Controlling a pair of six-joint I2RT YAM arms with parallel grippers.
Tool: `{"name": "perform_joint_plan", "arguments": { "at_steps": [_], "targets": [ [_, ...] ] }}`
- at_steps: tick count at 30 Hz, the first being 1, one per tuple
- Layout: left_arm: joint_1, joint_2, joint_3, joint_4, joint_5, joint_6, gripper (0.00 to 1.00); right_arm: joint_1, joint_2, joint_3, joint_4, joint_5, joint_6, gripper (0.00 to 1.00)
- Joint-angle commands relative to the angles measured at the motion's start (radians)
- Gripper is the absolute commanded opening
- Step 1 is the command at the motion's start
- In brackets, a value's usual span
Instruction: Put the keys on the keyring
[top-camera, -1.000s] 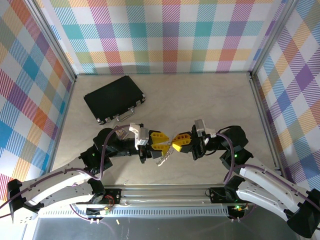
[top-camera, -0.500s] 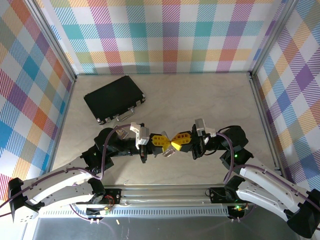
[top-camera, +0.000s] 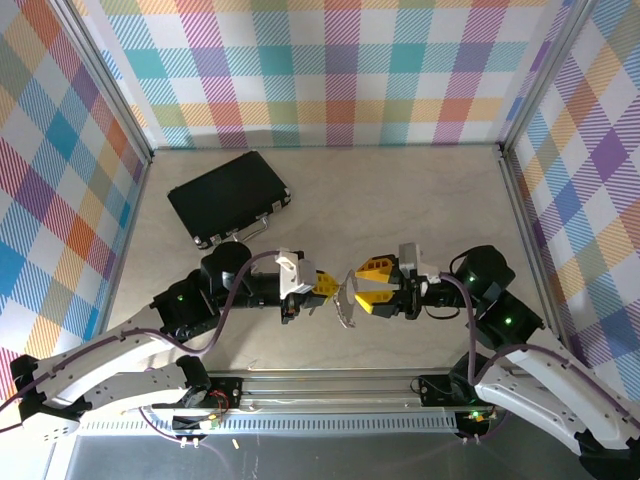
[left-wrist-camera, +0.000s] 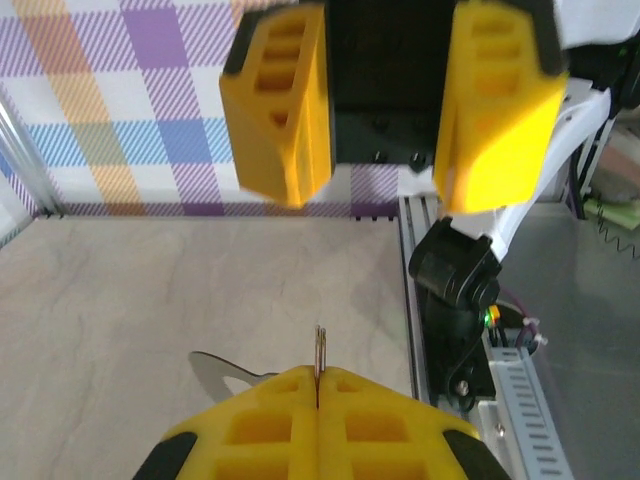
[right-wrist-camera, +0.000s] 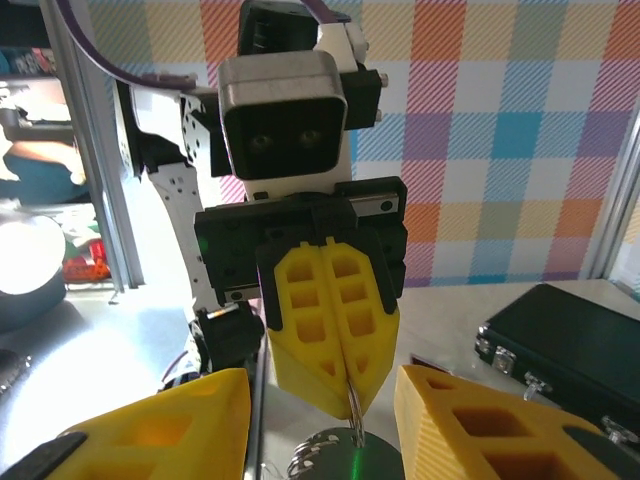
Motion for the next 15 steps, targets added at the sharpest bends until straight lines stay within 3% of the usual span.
{"name": "perform_joint_plan", "arguments": {
  "at_steps": [1,7,15],
  "targets": [
    [-0.009,0.03,0.082,-0.145,-0.01,0.076,0.0,0.008,0.011,0.037,-0.175,0.01,-0.104,0.42],
    [-0.008,0.043,0.167,-0.259,-0.026,0.108,0.0,0.024,0.078,0.068,-0.21,-0.001,-0.132,0.41],
    [-0.01,0.055,0.213,-0.367,-0.07,0.121,0.0,0.09,0.105,0.077,-0.206,0.117,-0.169,0.42]
  ]
}}
